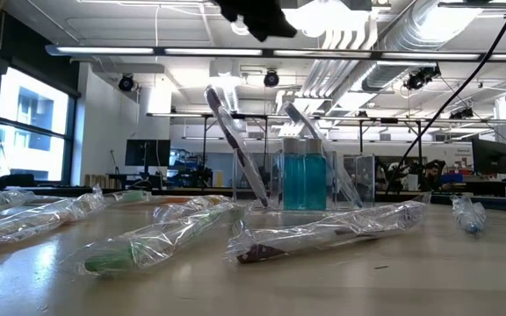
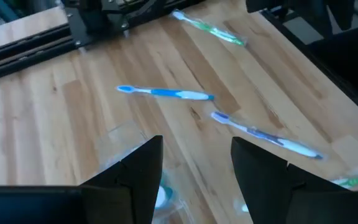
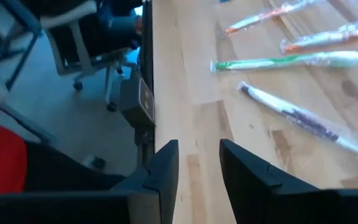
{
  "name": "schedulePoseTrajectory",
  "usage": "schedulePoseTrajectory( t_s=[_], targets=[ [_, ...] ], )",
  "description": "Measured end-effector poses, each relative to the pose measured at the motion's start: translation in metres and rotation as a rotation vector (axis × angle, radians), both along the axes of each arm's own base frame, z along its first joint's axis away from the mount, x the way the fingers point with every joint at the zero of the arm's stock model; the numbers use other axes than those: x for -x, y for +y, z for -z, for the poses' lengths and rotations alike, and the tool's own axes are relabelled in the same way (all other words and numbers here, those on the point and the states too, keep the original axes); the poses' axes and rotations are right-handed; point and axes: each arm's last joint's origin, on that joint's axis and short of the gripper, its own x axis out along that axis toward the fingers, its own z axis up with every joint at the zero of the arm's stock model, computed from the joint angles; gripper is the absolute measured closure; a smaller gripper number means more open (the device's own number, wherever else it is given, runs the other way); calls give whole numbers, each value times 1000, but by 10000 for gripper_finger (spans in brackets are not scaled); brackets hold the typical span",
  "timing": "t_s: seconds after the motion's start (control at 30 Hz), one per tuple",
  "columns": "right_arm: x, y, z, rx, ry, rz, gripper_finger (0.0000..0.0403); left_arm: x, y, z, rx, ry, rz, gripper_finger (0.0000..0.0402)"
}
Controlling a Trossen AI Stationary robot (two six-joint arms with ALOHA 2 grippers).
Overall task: Pick & Place toothbrushing station
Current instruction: Put the bottom left orange toothbrush into the wire organizer
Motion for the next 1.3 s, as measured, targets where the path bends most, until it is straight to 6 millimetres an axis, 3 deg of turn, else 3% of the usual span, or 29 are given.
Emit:
schedulePoseTrajectory(
  t_s=[0.2,0.4,0.7,0.87,1.07,1.3],
  targets=[
    [0,-1,1,127,-5,-75,294,20,-43,-9,20,78,25,213],
    [1,-1,1,153,0,-86,294,36,-88,-2,91,240,32,213],
    [1,-2,1,262,-7,-150,294,73,-145,11,115,528,-110,213],
    [-4,-5,1,257,-5,-136,294,87,-170,12,129,507,-339,213],
    [-7,-7,1,239,-5,-119,294,96,-180,27,282,444,-785,213],
    [-7,-7,1,187,1,-91,294,103,-153,69,296,583,-1108,213]
  ],
)
